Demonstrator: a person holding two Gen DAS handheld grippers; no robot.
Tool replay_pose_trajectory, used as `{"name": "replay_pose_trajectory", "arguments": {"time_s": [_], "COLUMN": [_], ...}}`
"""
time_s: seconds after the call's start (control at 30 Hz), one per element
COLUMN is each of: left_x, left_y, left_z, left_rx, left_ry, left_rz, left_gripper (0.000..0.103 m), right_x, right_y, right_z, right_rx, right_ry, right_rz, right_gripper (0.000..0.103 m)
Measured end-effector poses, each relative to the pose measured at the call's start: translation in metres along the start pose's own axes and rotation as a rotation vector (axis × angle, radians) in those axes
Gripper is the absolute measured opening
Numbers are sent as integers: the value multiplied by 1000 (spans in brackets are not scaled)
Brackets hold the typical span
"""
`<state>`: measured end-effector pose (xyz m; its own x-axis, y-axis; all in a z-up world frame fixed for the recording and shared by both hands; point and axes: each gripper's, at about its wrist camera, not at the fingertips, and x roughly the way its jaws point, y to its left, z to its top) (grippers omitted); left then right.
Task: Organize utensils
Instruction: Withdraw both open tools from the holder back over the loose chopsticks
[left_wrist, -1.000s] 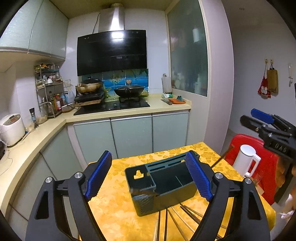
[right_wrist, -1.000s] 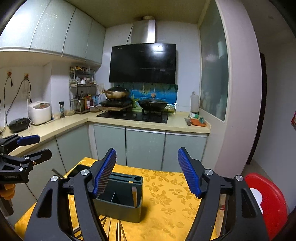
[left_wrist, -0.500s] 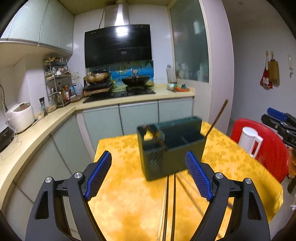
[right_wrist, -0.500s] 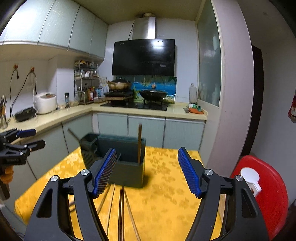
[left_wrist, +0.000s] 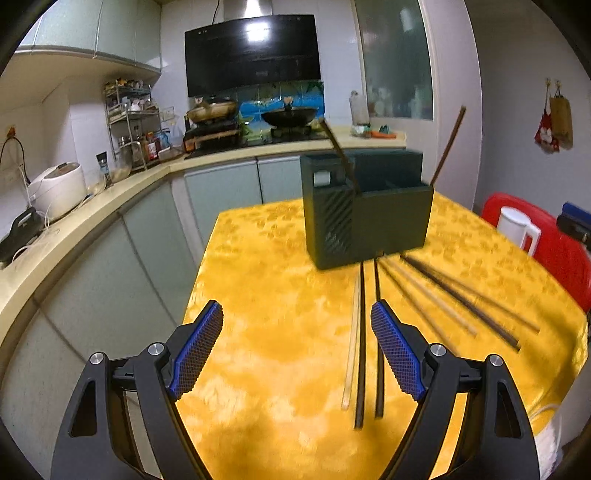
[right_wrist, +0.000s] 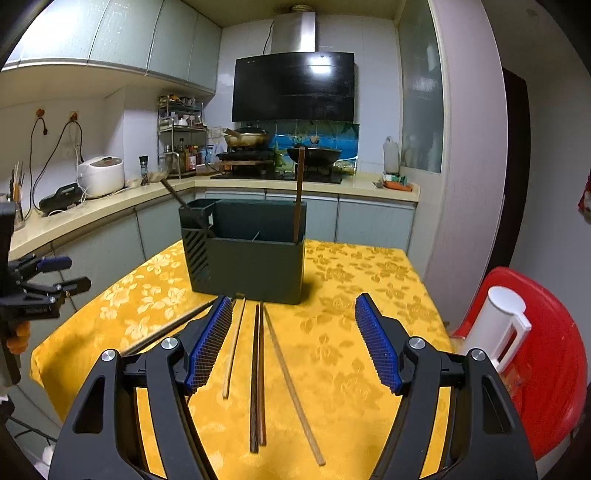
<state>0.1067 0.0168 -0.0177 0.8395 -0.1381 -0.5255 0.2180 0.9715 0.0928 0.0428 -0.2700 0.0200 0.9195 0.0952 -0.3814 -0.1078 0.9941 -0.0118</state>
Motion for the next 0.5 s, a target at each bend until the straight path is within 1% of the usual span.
{"name": "replay_pose_trajectory", "arguments": {"time_s": [0.17, 0.23, 0.33, 0.4, 0.5], "left_x": [3, 9, 16, 20, 23], "left_y": [-1, -1, -3, -6, -13], "left_z": [-26, -39, -52, -59, -65], "left_rx": [37, 62, 90, 122, 173], "left_ry": [27, 49, 79, 92, 104], "left_rz": [21, 46, 60, 74, 70], "left_gripper": [80, 80, 79, 79, 79], "right_x": [-10, -14, -19, -22, -25], "right_y": [2, 3, 6, 6, 7], "right_z": [-11, -14, -18, -20, -21], "right_rx": [8, 12, 12, 15, 22], "right_ry": [-4, -3, -9, -15, -24], "right_rz": [-2, 2, 7, 9, 12], "right_gripper": [67, 67, 67, 67, 67]}}
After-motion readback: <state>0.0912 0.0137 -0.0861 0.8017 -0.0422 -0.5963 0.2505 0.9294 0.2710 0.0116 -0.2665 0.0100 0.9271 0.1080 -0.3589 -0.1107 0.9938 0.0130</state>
